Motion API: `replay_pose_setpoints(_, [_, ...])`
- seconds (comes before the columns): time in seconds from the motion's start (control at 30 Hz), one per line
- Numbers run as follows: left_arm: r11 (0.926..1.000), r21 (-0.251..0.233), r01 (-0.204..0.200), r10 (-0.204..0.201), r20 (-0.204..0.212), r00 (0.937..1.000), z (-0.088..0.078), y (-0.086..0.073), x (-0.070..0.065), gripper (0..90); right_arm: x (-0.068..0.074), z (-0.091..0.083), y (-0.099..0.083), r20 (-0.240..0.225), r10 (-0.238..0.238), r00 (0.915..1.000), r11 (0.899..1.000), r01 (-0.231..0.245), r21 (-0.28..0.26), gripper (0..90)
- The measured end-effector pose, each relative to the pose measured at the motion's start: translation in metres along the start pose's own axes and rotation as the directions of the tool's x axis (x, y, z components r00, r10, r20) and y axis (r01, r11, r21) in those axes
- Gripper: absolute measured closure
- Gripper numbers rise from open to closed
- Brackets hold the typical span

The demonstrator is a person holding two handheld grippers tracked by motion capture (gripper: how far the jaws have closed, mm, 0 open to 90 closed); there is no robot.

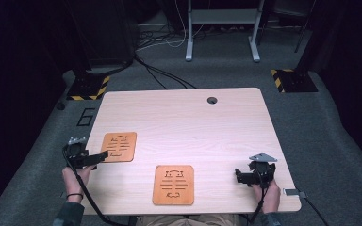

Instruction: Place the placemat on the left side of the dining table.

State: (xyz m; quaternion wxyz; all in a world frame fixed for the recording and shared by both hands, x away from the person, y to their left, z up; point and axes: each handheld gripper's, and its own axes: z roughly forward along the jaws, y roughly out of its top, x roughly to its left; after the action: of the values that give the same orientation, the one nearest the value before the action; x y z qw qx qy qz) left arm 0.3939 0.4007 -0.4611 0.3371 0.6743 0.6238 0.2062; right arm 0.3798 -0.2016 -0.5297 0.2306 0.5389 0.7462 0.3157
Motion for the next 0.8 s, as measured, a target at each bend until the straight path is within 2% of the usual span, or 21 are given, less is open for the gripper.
replay_pose_setpoints(0.13, [0.9998, -0.005, -0.021, 0.021, -0.016, 0.9997, -0.007, -0.017, -0.002, 10.2, 0.0, 0.0, 0.0, 0.0, 0.001, 1.0, 1.0, -0.001, 0.0, 0.0])
replay_pose_setpoints(0.23, [0.9999, -0.011, -0.008, 0.007, -0.02, 0.9998, -0.01, -0.029, 0.0, 10.1, 0.0, 0.0, 0.0, 0.0, 0.001, 1.0, 1.0, -0.001, 0.0, 0.0])
replay_pose_setpoints(0.4, [1.0, -0.005, -0.008, 0.008, -0.049, 0.9988, -0.011, -0.051, 0.004, 9.2, 0.0, 0.0, 0.0, 0.0, 0.001, 1.0, 1.0, -0.001, 0.0, 0.0])
replay_pose_setpoints(0.6, [0.9995, 0.014, -0.029, 0.03, -0.077, 0.9966, -0.004, -0.071, 0.007, 6.6, 0.0, 0.0, 0.0, 0.0, 0.001, 1.0, 1.0, -0.001, 0.0, 0.0])
replay_pose_setpoints(0.7, [0.9985, 0.041, -0.036, 0.04, -0.091, 0.9951, 0.005, -0.08, 0.009, 4.7, 0.0, 0.0, 0.0, 0.0, 0.002, 1.0, 1.0, -0.002, 0.0, 0.0])
replay_pose_setpoints(0.77, [0.9972, 0.041, -0.063, 0.067, -0.126, 0.9897, 0.009, -0.084, 0.008, 3.2, 0.0, 0.0, 0.0, 0.0, 0.001, 1.0, 1.0, -0.001, 0.0, 0.0])
replay_pose_setpoints(0.8, [0.9974, 0.036, -0.062, 0.066, -0.125, 0.9899, 0.009, -0.085, 0.008, 2.7, 0.0, 0.0, 0.0, 0.001, 0.001, 1.0, 1.0, -0.001, 0.0, 0.0])
